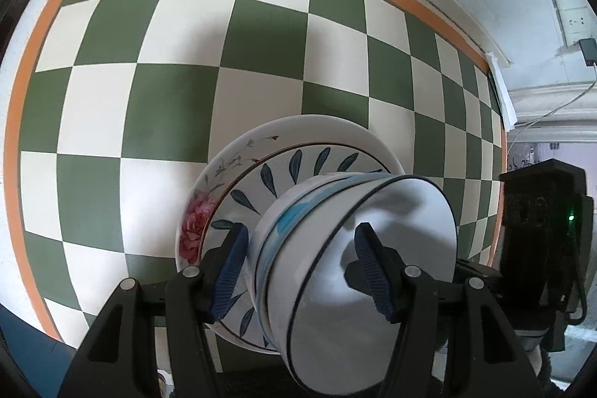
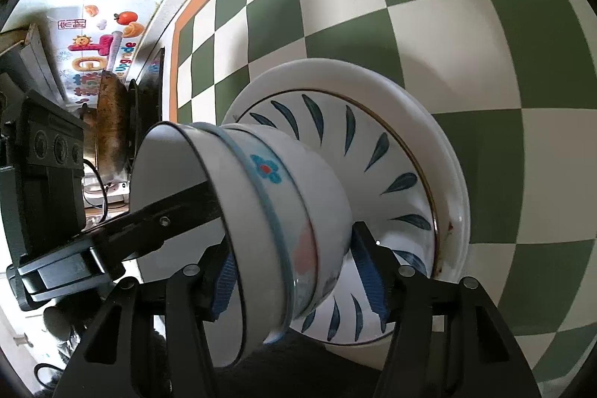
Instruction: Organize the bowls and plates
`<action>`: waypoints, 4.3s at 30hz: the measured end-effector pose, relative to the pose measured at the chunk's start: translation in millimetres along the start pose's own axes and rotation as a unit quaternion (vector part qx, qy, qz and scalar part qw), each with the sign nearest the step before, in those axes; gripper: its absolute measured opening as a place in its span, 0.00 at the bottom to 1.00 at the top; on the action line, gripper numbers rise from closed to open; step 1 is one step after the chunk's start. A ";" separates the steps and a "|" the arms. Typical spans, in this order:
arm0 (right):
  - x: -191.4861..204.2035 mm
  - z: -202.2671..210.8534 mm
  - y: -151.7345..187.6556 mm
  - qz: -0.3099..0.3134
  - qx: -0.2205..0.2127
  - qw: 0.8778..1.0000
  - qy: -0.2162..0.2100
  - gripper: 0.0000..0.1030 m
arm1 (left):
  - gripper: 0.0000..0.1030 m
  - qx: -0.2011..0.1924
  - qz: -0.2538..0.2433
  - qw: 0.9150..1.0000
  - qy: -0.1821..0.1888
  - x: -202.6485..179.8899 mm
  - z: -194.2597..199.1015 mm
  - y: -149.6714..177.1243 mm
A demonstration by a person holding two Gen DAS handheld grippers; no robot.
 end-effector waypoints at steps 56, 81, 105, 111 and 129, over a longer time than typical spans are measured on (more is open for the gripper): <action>185.4 298.4 360.2 0.178 -0.373 0.879 0.240 0.98 | 1.00 -0.387 -0.098 0.906 -0.139 -61.3 287.5 305.0; 201.9 308.7 383.6 0.166 -0.387 0.872 0.250 0.99 | 1.00 -0.402 -0.102 0.899 -0.141 -45.9 309.0 329.5; 198.7 298.5 385.9 0.152 -0.389 0.872 0.254 0.99 | 1.00 -0.402 -0.116 0.900 -0.126 -39.8 315.0 331.4; 198.7 298.8 385.4 0.152 -0.390 0.872 0.254 0.99 | 1.00 -0.401 -0.115 0.900 -0.125 -38.8 315.7 329.8; 204.2 292.9 378.0 0.146 -0.391 0.870 0.262 0.99 | 1.00 -0.396 -0.112 0.903 -0.122 -33.3 313.3 325.8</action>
Point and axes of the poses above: each gripper's, at about its wrist camera, not at the fingertips, and z roughly against the way its jaws point, x to its left, y to its underside, the point moved 8 cm from there along -z, roughly the way its jaws point, and after that the axes turned 2 degrees about z, right-handed, at the moved point
